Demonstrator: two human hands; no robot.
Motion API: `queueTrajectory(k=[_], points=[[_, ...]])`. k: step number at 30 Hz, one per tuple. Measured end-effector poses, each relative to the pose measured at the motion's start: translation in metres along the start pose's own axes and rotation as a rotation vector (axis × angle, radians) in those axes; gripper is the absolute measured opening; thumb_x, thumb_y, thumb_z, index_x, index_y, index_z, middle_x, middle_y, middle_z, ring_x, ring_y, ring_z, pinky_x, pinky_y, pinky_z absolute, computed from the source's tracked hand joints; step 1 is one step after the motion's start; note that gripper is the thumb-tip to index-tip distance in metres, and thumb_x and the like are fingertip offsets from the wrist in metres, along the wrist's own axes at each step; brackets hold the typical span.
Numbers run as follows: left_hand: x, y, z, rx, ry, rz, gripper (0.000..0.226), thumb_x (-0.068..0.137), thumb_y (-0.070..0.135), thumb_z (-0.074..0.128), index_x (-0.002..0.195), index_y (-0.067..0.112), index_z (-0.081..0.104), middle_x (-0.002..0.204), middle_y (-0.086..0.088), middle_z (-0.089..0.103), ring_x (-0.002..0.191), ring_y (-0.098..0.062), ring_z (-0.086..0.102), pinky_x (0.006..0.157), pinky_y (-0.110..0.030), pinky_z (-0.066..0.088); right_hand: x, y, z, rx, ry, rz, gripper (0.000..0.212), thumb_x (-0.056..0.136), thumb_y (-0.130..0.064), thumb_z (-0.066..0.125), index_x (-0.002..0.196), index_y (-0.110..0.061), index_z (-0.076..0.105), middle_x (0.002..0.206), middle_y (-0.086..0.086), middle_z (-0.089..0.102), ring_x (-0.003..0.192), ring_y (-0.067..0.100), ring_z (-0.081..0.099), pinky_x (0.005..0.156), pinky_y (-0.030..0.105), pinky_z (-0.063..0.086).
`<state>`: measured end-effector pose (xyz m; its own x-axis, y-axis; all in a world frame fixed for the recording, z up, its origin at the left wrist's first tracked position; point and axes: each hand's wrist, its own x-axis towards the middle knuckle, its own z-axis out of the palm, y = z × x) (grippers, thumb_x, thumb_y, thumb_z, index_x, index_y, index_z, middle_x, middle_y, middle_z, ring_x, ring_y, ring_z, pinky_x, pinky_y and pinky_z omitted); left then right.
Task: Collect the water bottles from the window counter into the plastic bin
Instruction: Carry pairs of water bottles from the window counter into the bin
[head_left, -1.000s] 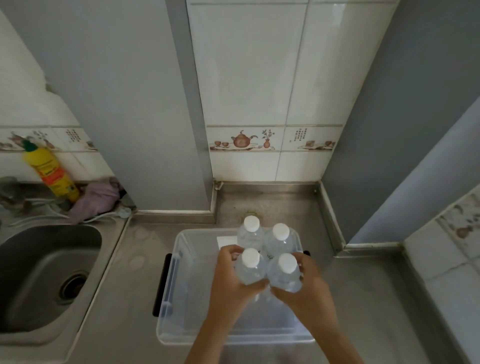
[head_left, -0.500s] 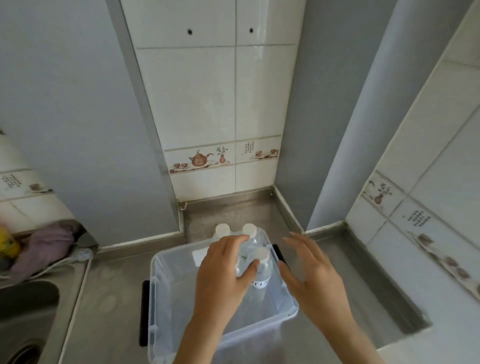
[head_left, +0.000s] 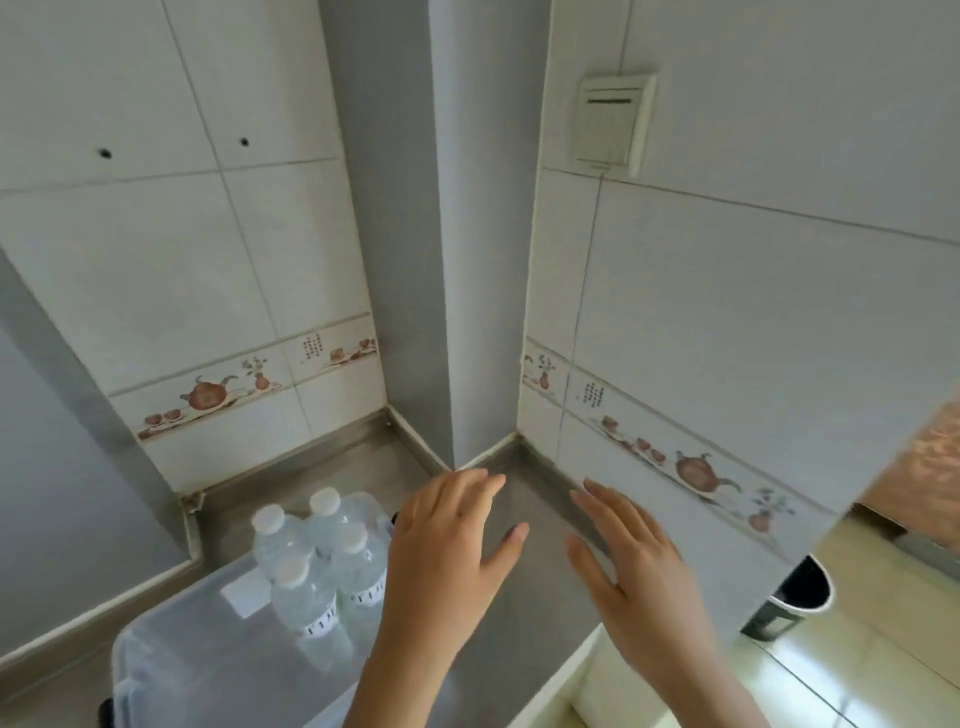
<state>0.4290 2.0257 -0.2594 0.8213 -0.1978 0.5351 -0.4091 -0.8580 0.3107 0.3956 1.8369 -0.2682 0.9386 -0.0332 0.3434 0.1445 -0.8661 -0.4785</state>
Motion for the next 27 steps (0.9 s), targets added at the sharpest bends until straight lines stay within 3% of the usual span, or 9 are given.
queueTrajectory(k=[4, 8, 12, 17, 21, 27], points=[[0.004, 0.056, 0.024, -0.04, -0.054, 0.073, 0.049, 0.086, 0.053, 0.049, 0.118, 0.021, 0.068, 0.118, 0.005, 0.069, 0.109, -0.017, 0.063, 0.087, -0.035, 0.053, -0.025, 0.036, -0.038, -0.037, 0.013, 0.107, 0.063, 0.087, -0.063, 0.022, 0.137, -0.034, 0.046, 0.147, -0.016, 0.041, 0.137, 0.009, 0.034, 0.107, 0.041, 0.04], [0.001, 0.137, 0.053, -0.148, -0.128, 0.187, 0.048, 0.085, 0.05, 0.053, 0.117, 0.019, 0.069, 0.116, 0.003, 0.069, 0.106, -0.018, 0.064, 0.084, -0.035, 0.056, -0.062, 0.086, -0.089, -0.054, 0.099, 0.224, 0.073, 0.085, -0.071, 0.012, 0.138, -0.033, 0.046, 0.148, -0.016, 0.04, 0.139, 0.008, 0.032, 0.112, 0.038, 0.033], [-0.008, 0.213, 0.076, -0.17, -0.2, 0.27, 0.058, 0.091, 0.06, 0.039, 0.122, 0.02, 0.068, 0.118, 0.002, 0.07, 0.107, -0.017, 0.065, 0.087, -0.034, 0.053, -0.102, 0.137, -0.132, -0.058, 0.161, 0.342, 0.068, 0.086, -0.067, 0.021, 0.137, -0.033, 0.048, 0.147, -0.016, 0.041, 0.138, 0.005, 0.029, 0.108, 0.041, 0.039], [-0.026, 0.292, 0.105, -0.197, -0.251, 0.328, 0.053, 0.087, 0.06, 0.046, 0.12, 0.024, 0.067, 0.118, 0.006, 0.07, 0.108, -0.015, 0.065, 0.087, -0.034, 0.051, -0.152, 0.191, -0.179, -0.111, 0.215, 0.443, 0.073, 0.084, -0.073, 0.016, 0.136, -0.034, 0.049, 0.148, -0.015, 0.041, 0.139, 0.007, 0.031, 0.108, 0.043, 0.038], [-0.03, 0.35, 0.12, -0.241, -0.28, 0.401, 0.053, 0.086, 0.058, 0.046, 0.118, 0.023, 0.068, 0.116, 0.006, 0.07, 0.108, -0.016, 0.065, 0.087, -0.034, 0.052, -0.185, 0.224, -0.215, -0.136, 0.278, 0.54, 0.063, 0.085, -0.065, 0.025, 0.135, -0.034, 0.05, 0.147, -0.012, 0.042, 0.138, 0.01, 0.033, 0.108, 0.043, 0.037], [-0.015, 0.418, 0.155, -0.321, -0.304, 0.522, 0.053, 0.084, 0.058, 0.047, 0.117, 0.023, 0.068, 0.116, 0.008, 0.069, 0.11, -0.015, 0.063, 0.088, -0.034, 0.051, -0.207, 0.273, -0.252, -0.175, 0.358, 0.69, 0.067, 0.083, -0.066, 0.023, 0.136, -0.034, 0.047, 0.149, -0.013, 0.039, 0.14, 0.009, 0.028, 0.112, 0.04, 0.032]])
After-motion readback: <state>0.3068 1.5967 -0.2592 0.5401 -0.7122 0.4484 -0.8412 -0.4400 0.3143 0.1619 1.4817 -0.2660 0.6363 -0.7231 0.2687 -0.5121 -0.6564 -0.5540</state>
